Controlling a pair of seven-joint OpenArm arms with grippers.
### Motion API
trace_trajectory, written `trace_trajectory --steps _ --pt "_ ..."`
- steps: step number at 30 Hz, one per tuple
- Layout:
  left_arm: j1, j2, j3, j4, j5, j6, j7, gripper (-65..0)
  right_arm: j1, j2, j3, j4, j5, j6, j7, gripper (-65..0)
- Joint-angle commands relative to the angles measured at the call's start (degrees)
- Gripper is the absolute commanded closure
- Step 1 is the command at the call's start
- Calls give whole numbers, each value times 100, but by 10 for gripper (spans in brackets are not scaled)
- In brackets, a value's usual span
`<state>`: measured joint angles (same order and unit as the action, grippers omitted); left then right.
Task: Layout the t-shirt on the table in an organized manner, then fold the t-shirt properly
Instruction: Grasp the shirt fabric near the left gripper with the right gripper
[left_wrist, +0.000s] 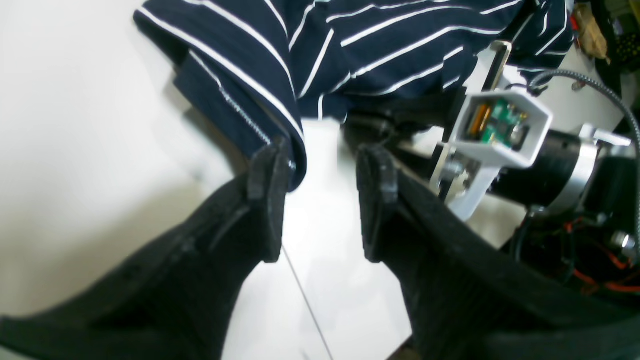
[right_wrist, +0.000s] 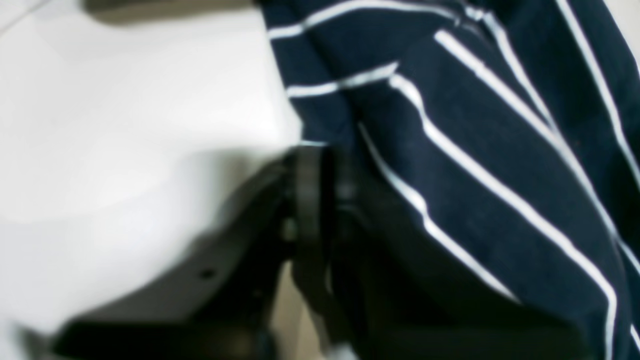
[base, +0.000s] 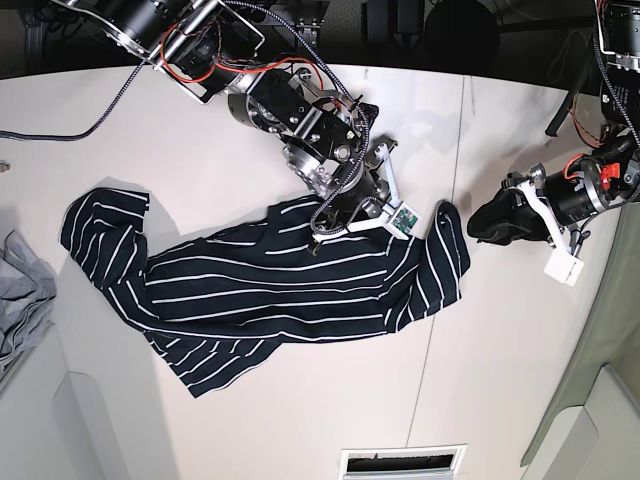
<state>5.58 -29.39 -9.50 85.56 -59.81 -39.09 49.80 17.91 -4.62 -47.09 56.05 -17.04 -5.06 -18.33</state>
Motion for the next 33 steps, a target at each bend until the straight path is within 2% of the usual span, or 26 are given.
trace_trajectory --steps 1,6,12,19,23,29,31,33 --pt "-59 -96 -50 111 -133 -91 -68 -258 66 -31 26 28 -136 -15 -76 0" --pt "-61 -96 -50 111 -133 -91 -70 -258 66 -31 26 52 -619 -79 -149 0" --pt "-61 -98 -214 118 -391 -91 9 -258 63 -28 26 560 -656 -560 -531 0" --pt "-20 -98 -1027 822 -975 -91 450 -258 63 -35 26 1438 -651 -564 -817 0" --pt "55 -125 -1187 1154 -981 -91 450 -258 59 -63 26 1475 -603 -542 -828 0" --pt "247 -79 -1185 1156 -981 -91 422 -258 28 -63 26 1453 -155 -160 -822 -6" --pt "315 -76 -1185 1156 -986 -91 417 -258 28 -63 24 1403 2 -11 -754 -147" --pt "372 -79 -1185 1156 -979 -91 420 -258 31 -63 26 1281 170 216 -616 -261"
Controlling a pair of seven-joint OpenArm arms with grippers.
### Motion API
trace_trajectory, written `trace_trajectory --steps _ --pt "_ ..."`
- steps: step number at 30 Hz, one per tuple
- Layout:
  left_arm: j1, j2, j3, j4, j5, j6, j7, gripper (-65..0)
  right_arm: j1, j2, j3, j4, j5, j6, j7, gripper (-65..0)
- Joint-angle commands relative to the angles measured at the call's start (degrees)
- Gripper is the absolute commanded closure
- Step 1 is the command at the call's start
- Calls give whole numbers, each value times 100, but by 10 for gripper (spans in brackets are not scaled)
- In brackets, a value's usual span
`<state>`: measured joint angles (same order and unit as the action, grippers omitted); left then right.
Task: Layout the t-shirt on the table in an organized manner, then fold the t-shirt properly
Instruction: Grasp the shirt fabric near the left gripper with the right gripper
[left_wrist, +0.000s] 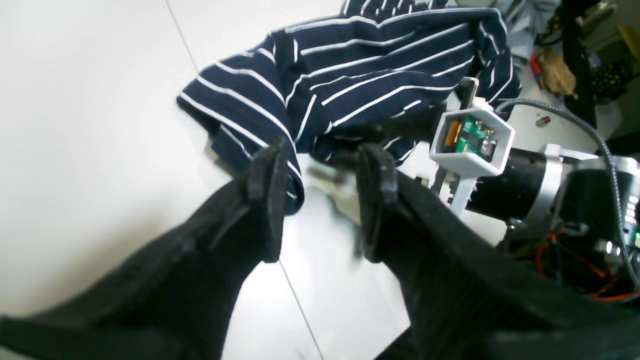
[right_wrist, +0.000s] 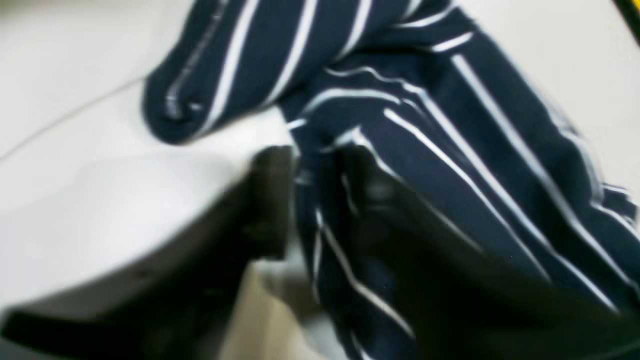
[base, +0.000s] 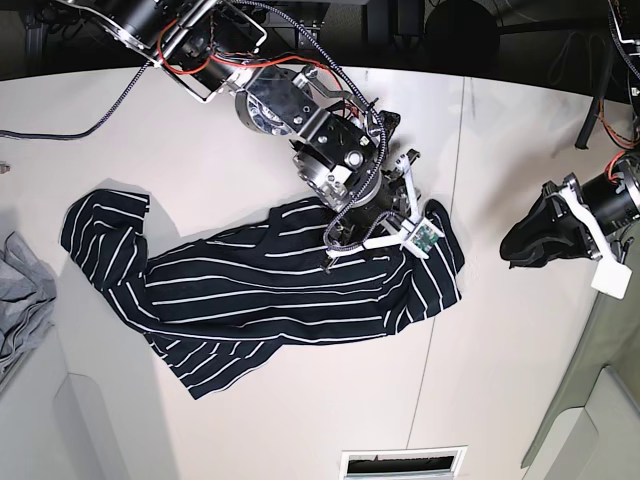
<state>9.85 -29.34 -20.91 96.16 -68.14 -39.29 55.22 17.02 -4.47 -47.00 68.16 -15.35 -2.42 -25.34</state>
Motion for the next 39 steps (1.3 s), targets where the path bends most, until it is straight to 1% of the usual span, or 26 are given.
trace_trajectory --steps 1,2,3,6,8,10,12,13,17,20,23,25,26,27,30,31,33,35,39 --pt "-22 -83 -44 96 -151 -71 -125 -258 120 -81 15 -22 44 79 168 -300" --pt "7 -79 -44 96 -151 -71 -125 -258 120 -81 15 -129 87 151 245 -325" --pt "37 -83 -44 96 -151 -71 -127 -258 118 -81 17 -249 111 160 308 -336" --pt "103 -83 -44 96 -151 -71 -138 -258 125 -79 17 -686 48 144 525 -336" --pt "114 -81 -44 96 -153 -71 -138 -258 136 -79 17 -1001 -72 26 632 -336" --pt "111 -81 -44 96 -157 -71 -140 -258 157 -76 17 -1283 -188 -273 632 -336" --pt "114 -81 -44 96 -155 -71 -140 -258 170 -76 98 -1504 -363 -752 632 -337" --pt "114 -81 -44 96 -155 -71 -140 -258 170 -76 201 -1569 -385 -887 629 -336" --pt "111 -81 -44 96 -155 -71 -140 -258 236 -79 938 -1733 -356 -892 632 -337" --pt "114 -81 -44 96 -149 -71 -138 -258 415 -76 1473 -1792 -81 -861 632 -336" --pt "114 -79 -44 96 -151 -71 -138 -258 581 -81 1792 -1792 205 -573 667 -335" --pt "114 -81 -44 96 -149 -71 -138 -258 651 -81 1816 -1792 317 -348 671 -331" --pt "114 -79 -44 96 -149 -71 -138 -258 662 -87 1812 -1792 315 -297 673 -300" --pt "114 -81 -44 96 -146 -71 -138 -258 660 -101 1812 -1792 308 -291 673 -245" --pt "111 -81 -44 96 -149 -71 -138 -258 629 -111 1812 -1792 153 -289 675 -35" --pt "111 -81 -44 96 -149 -71 -138 -258 625 -111 1812 -1792 22 -293 717 0" --pt "111 -83 -44 96 -149 -71 -138 -258 629 -111 1812 -1786 -267 -293 896 0" --pt "111 -83 -44 96 -149 -71 -138 -258 627 -109 1812 -1703 -437 -293 887 0" --pt "109 -85 -46 96 -153 -71 -138 -258 599 -116 1810 -1294 -323 -264 837 0"
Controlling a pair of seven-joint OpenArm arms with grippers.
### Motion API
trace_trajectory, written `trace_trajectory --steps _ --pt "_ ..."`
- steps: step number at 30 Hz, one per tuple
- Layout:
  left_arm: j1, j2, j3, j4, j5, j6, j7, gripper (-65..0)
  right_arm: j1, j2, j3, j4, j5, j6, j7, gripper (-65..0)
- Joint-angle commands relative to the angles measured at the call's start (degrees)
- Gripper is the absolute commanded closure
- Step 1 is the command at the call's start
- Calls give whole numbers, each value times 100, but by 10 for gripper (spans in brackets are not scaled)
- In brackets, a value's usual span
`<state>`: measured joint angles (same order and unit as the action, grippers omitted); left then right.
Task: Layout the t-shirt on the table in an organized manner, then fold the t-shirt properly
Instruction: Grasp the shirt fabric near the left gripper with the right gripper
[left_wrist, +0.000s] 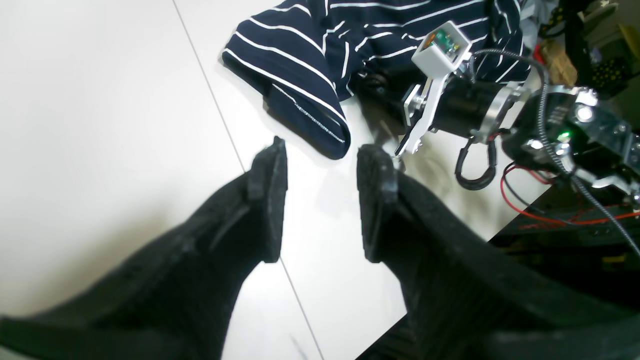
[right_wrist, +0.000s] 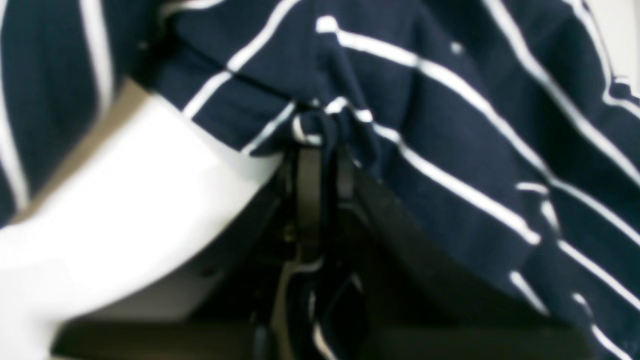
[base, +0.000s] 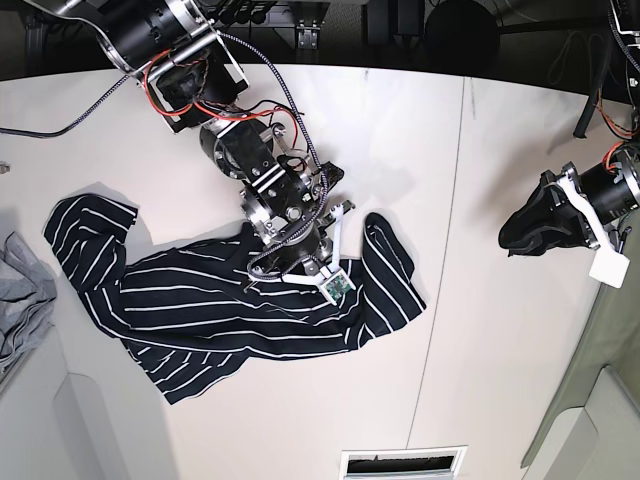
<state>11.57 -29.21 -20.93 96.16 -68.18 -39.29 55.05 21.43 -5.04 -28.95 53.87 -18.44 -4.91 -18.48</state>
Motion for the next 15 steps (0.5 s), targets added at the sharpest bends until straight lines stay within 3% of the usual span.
trace_trajectory --steps 1,11,15 --pt "-63 -98 -55 101 -149 -71 -122 -258 157 -70 4 280 48 46 105 0" --pt "-63 -101 -708 142 -249 -71 -120 -258 157 -125 4 2135 442 136 -820 0" --pt "-61 -127 -890 142 -297 -71 -111 -258 160 -367 -87 2507 1010 651 -874 0"
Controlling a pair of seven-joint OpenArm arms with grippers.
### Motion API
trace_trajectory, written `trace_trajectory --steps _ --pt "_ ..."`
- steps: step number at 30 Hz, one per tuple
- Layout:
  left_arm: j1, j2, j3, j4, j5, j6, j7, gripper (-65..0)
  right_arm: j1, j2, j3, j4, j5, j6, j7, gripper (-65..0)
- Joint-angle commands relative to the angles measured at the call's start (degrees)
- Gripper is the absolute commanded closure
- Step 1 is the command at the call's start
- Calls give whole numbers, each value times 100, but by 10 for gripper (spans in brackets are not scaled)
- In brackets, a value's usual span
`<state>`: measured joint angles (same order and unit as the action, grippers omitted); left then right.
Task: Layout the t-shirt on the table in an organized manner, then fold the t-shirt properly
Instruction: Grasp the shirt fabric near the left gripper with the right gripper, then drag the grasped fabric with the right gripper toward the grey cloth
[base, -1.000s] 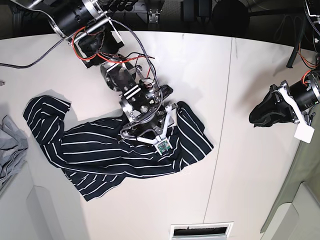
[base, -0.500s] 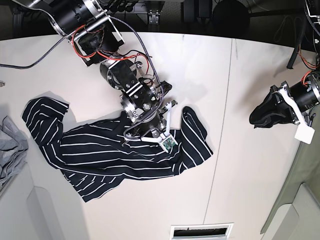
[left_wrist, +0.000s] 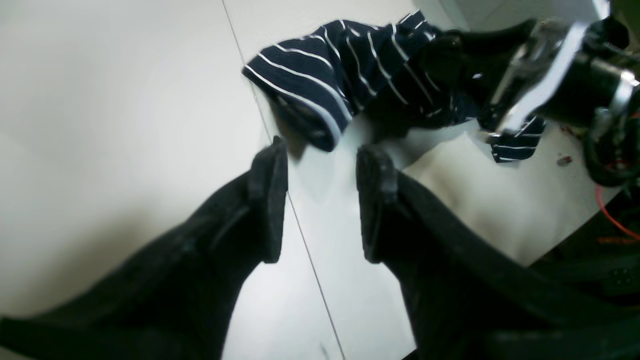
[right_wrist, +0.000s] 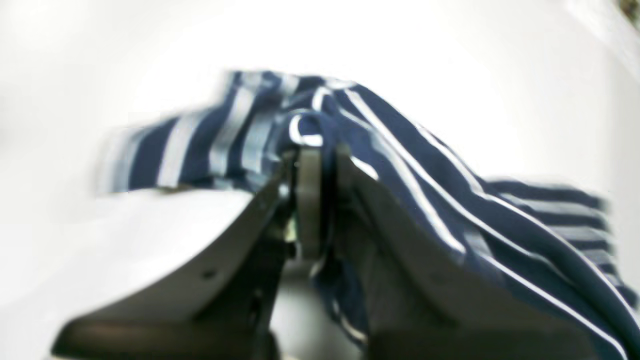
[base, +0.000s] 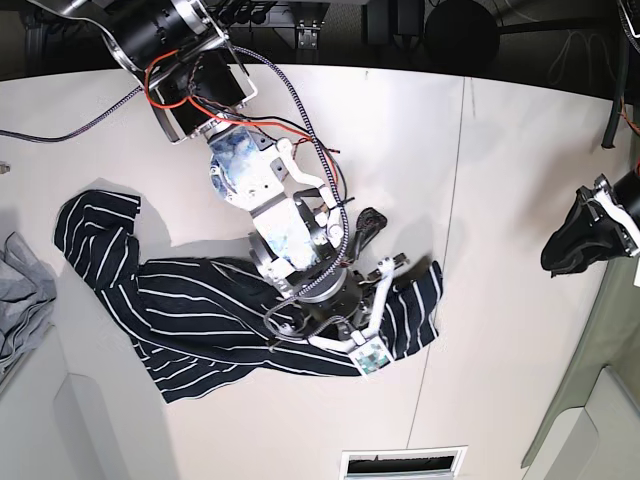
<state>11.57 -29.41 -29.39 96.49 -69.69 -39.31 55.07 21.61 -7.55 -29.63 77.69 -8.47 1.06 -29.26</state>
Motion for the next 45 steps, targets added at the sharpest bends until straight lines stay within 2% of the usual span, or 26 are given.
trace_trajectory --steps 1,4,8,11,13,17,22,25,26,29,30,31,34,40,45 --pt "-57 -107 -42 109 -155 -69 -87 -258 157 -116 -184 203 282 140 249 0" --pt "-42 -111 -42 109 -144 -69 -81 -258 155 -116 -756 313 385 138 247 0" --pt "-42 -111 -42 109 -144 -69 -83 -258 155 -118 -1436 313 -2 122 251 0" --pt "-44 -111 -42 109 -125 -69 -85 -258 155 -116 -1510 426 -459 -208 243 0" --pt "-44 -109 -42 107 -125 -69 -92 -258 160 -118 -1325 643 -780 -468 184 0" --pt "-46 -109 -42 107 -125 -69 -175 -258 173 -116 -326 1314 -1029 -713 -55 0" --pt "-44 -109 -42 107 -101 -69 -208 -258 249 -44 1764 1672 -1362 -726 -107 0" --pt "-42 -107 -42 107 -35 -69 -210 -258 275 214 2979 1532 -909 -699 -175 0" --pt "-44 -107 -42 107 -37 -69 -214 -258 258 306 3298 1453 -638 -678 -297 -27" --pt "-44 -105 -42 107 -42 -69 -304 -258 232 426 4050 1058 -352 -682 -507 -330" --pt "-44 -101 -37 107 -42 -69 -337 -258 229 426 4256 935 -372 -673 -573 -389" --pt "-44 -90 -24 107 -42 -69 -343 -258 210 426 4419 848 -372 -656 -686 -412" --pt "-42 -50 61 107 -35 -69 -337 -258 -22 527 4618 831 -140 -466 -951 -411" --pt "-26 -44 634 107 166 -69 -343 -258 -765 610 4352 846 702 -76 -968 -411" --pt "-31 -28 1344 107 203 -69 -485 -258 -1405 505 3672 846 916 -85 -431 -411"
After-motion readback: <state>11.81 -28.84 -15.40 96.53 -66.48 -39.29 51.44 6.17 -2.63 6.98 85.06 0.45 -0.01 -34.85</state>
